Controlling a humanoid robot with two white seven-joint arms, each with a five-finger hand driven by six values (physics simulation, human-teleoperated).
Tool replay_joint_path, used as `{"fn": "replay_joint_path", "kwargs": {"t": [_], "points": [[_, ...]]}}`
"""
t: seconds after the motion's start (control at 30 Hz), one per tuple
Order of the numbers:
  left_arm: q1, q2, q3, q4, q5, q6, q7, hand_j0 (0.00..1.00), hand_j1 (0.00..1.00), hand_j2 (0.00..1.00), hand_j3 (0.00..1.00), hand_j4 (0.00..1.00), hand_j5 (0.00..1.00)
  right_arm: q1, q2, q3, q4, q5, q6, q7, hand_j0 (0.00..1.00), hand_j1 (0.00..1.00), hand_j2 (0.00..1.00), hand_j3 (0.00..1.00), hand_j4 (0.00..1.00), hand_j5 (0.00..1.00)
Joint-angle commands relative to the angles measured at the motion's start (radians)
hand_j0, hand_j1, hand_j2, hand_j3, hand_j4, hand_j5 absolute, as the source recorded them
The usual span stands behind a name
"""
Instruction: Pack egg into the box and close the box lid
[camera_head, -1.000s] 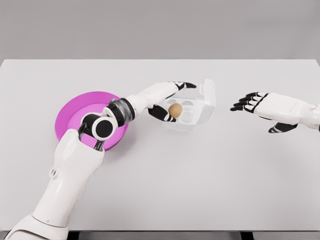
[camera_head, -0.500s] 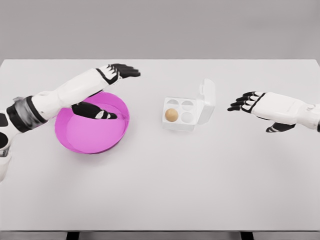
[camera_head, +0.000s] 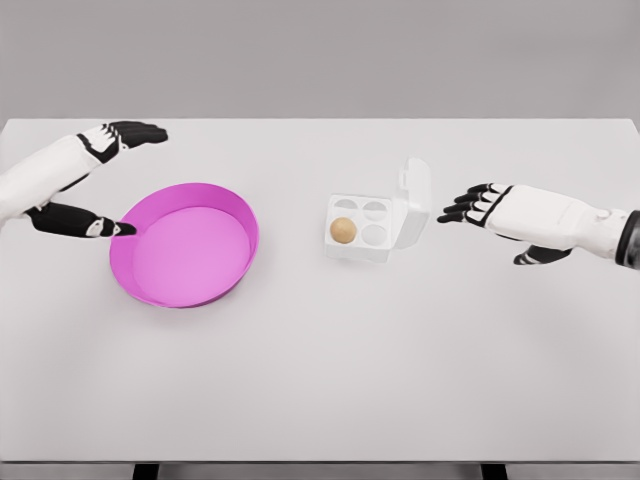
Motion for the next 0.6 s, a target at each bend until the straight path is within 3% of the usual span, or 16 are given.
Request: {"fn": "replay_joint_path", "kwargs": {"t": [0.0, 0.47, 0.57], "points": [[0.000, 0.003, 0.007, 0.002, 0.008, 0.002, 0.001, 1.00, 1.00, 1.00, 1.00, 1.00, 1.00, 0.000, 0.006, 0.001, -0.002, -0.004, 0.003, 0.000, 1.00, 1.00, 1.00, 1.00, 1.00, 1.00], [0.000, 0.001, 0.007, 0.002, 0.005, 0.002, 0.001, 1.00, 1.00, 1.00, 1.00, 1.00, 1.00, -0.009, 0.023, 0.003, -0.042, -0.004, 0.003, 0.000, 1.00, 1.00, 1.00, 1.00, 1.00, 1.00], [0.000, 0.003, 0.008, 0.002, 0.005, 0.002, 0.001, 1.00, 1.00, 1.00, 1.00, 1.00, 1.00, -0.012, 0.023, 0.020, -0.083, -0.004, 0.003, 0.000, 1.00, 1.00, 1.00, 1.00, 1.00, 1.00]]}}
